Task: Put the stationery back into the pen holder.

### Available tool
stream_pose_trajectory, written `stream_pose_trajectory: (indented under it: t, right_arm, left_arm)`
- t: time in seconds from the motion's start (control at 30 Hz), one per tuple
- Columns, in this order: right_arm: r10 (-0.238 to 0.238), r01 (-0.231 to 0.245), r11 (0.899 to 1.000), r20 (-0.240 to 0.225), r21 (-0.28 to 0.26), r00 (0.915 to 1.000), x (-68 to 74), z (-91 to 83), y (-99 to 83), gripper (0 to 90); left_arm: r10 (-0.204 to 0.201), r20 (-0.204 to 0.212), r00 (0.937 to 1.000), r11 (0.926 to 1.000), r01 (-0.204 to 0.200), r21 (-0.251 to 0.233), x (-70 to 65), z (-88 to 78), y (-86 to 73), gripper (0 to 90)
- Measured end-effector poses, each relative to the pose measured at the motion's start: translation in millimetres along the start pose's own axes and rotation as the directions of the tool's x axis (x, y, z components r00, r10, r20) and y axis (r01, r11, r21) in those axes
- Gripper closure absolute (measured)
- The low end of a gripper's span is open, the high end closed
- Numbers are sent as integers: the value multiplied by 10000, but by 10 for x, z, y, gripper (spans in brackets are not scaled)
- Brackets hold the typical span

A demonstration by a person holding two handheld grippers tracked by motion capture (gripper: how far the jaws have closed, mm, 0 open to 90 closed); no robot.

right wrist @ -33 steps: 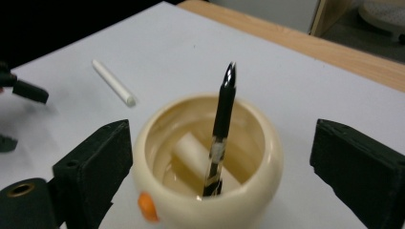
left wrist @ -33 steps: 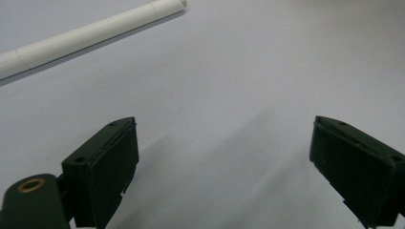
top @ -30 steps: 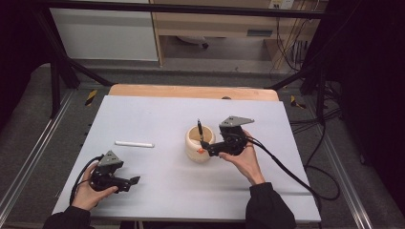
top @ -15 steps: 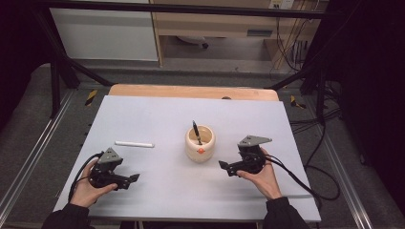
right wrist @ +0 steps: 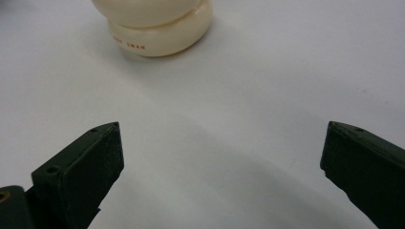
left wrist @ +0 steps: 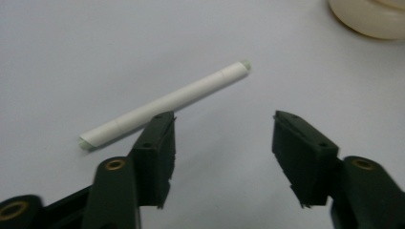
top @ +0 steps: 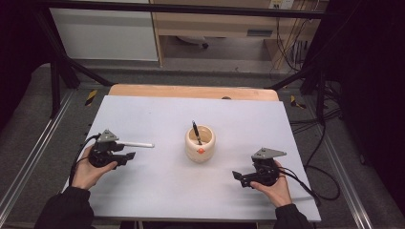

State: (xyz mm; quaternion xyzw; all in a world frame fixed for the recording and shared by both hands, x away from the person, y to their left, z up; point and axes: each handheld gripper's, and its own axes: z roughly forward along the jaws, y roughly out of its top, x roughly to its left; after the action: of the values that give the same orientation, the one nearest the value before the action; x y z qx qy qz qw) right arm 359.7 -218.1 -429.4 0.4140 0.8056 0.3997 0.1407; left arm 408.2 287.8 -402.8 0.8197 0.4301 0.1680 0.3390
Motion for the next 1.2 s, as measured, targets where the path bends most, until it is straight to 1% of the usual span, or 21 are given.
stream_pose_trajectory:
  t: [0.13,0.27,0.37,0.5,0.53,0.57,0.63,0.7,0.77,0.93,1.03,1.13,1.2]
  right_arm:
    - [91,-91,10000,103,-13,9999,-25,-13,-45,15]
    - [127,-127,9999,96,23,9999,-37,-17,-59,15]
    - [104,-104,9999,86,21,9999,-34,-9,-67,18]
    - [42,-43,9999,75,98,10000,-29,12,-73,19]
    - [59,-60,9999,81,106,10000,-29,12,-72,19]
    - [48,-48,9999,66,89,10000,-31,10,-71,19]
    - [32,-33,10000,45,92,10000,-33,2,-68,20]
    - [50,-51,10000,41,79,10000,-33,0,-67,20]
    - [36,-36,10000,36,88,10000,-31,1,-69,20]
    - [74,-75,10000,34,58,10000,-25,7,-71,21]
    - [46,-46,10000,46,61,10000,-23,5,-72,22]
    - [44,-45,10000,44,57,10000,-26,3,-71,22]
    - [70,-71,10000,42,69,10000,-24,4,-71,22]
  left_arm:
    - [-318,-296,9991,9991,325,262,102,78,119,571]
    - [-272,-676,9973,9972,318,680,196,191,197,686]
    - [-564,-800,9952,9959,618,663,259,281,206,766]
    - [-780,-1006,9919,9936,855,732,318,414,206,846]
    - [-795,-1062,9912,9937,873,709,328,442,209,863]
    - [-921,-1072,9900,9932,990,608,335,470,211,876]
    - [-1069,-1063,9886,9921,1131,538,348,526,209,891]
    - [-973,-1162,9885,9918,1061,719,353,580,201,893]
    - [-935,-1213,9882,9915,1035,790,353,608,187,894]
    - [-888,-1081,9902,9909,988,909,337,601,163,894]
    - [-707,-1055,9919,9915,815,1013,312,587,149,894]
    - [-593,-942,9938,9930,684,965,282,560,131,895]
    - [-496,-850,9951,9929,584,1040,259,558,101,894]
